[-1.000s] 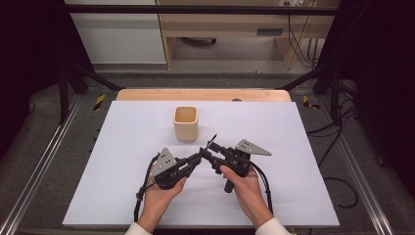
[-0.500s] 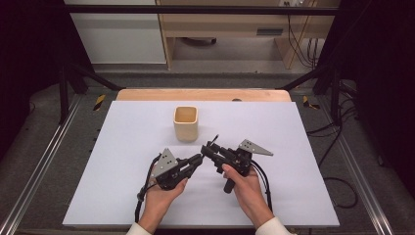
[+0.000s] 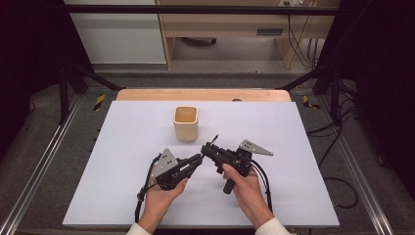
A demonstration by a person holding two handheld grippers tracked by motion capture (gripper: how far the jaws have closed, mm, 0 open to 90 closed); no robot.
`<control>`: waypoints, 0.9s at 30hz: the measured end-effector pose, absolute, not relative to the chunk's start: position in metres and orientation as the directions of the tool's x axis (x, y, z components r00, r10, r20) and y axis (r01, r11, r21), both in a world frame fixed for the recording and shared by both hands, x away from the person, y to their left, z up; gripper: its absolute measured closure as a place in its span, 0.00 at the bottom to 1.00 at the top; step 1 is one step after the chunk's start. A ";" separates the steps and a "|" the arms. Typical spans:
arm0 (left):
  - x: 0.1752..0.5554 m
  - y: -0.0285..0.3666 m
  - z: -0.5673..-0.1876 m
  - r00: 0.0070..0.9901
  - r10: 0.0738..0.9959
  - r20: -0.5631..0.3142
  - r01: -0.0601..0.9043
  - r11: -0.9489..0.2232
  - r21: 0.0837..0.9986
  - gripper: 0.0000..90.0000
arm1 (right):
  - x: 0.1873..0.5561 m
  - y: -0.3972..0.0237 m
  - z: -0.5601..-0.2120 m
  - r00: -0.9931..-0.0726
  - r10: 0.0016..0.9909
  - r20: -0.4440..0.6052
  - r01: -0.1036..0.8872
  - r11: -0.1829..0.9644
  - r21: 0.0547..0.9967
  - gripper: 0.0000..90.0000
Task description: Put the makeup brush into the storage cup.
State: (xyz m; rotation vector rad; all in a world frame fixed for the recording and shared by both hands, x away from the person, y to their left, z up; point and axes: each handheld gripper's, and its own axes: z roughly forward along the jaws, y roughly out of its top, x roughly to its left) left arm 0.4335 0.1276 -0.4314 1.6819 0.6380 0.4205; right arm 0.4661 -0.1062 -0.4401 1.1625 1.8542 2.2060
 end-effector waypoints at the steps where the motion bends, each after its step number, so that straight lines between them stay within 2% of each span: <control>1: 0.434 0.128 -0.431 0.782 0.619 -0.069 0.182 -0.121 0.976 0.93 | 0.466 -0.106 -0.440 -0.718 0.470 0.514 0.424 -0.290 0.858 0.75; 5: 0.434 0.127 -0.432 0.781 0.620 -0.073 0.185 -0.118 0.976 0.93 | 0.466 -0.107 -0.440 -0.722 0.465 0.512 0.422 -0.290 0.859 0.80; 6: 0.434 0.127 -0.432 0.781 0.620 -0.072 0.185 -0.119 0.976 0.93 | 0.466 -0.107 -0.440 -0.727 0.462 0.507 0.420 -0.285 0.862 0.87; 11: 0.434 0.127 -0.433 0.782 0.620 -0.066 0.186 -0.132 0.974 0.93 | 0.465 -0.106 -0.440 -0.745 0.453 0.489 0.403 -0.278 0.872 0.92; 18: 0.434 0.128 -0.433 0.778 0.624 -0.072 0.194 -0.130 0.972 0.90 | 0.464 -0.107 -0.439 -0.756 0.471 0.454 0.378 -0.252 0.891 0.93; 27: 0.437 0.134 -0.434 0.755 0.653 -0.069 0.195 -0.123 0.973 0.75 | 0.466 -0.118 -0.436 -0.746 0.541 0.389 0.322 -0.218 0.921 0.93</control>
